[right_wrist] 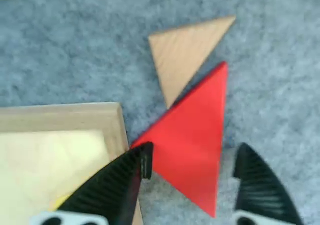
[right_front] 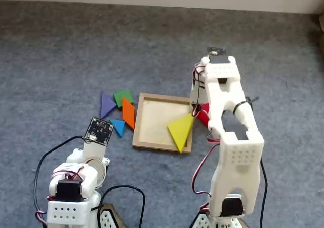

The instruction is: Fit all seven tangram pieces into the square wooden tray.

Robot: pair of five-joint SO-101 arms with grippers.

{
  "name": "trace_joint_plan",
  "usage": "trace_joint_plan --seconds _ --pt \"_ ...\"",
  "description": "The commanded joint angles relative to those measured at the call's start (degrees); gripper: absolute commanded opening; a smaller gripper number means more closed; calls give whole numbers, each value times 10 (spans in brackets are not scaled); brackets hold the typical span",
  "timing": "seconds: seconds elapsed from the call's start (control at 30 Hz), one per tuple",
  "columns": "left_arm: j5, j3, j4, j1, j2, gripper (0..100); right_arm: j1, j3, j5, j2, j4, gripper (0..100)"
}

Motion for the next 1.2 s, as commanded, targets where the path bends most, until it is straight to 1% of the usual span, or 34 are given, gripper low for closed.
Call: trace_joint_plan --seconds 0.0,0.1,0.17,0.23,0.33,0.47,0.57,0.73,1.03,1.17 --pt "4 11 3 3 -15 46 -2 -65 -28 53 48 355" --pt "4 11 3 3 -15 46 -2 -121 -27 92 86 355" --pt "4 11 3 3 -15 46 -2 -153 -27 115 110 334" --pt "4 11 3 3 -15 46 -2 -183 -26 133 127 286" --pt "4 11 3 3 -15 46 -3 -221 -20 149 132 185" --pt "4 11 3 3 -15 46 -14 -239 44 154 135 74" --pt "4 11 3 3 -15 46 -18 -252 74 150 174 1" --pt "4 11 3 3 -15 46 -15 -273 82 86 174 5" --pt "4 11 3 3 -15 46 -36 -178 83 -54 172 5" --pt "4 11 3 3 -15 46 -34 -163 78 -65 171 15"
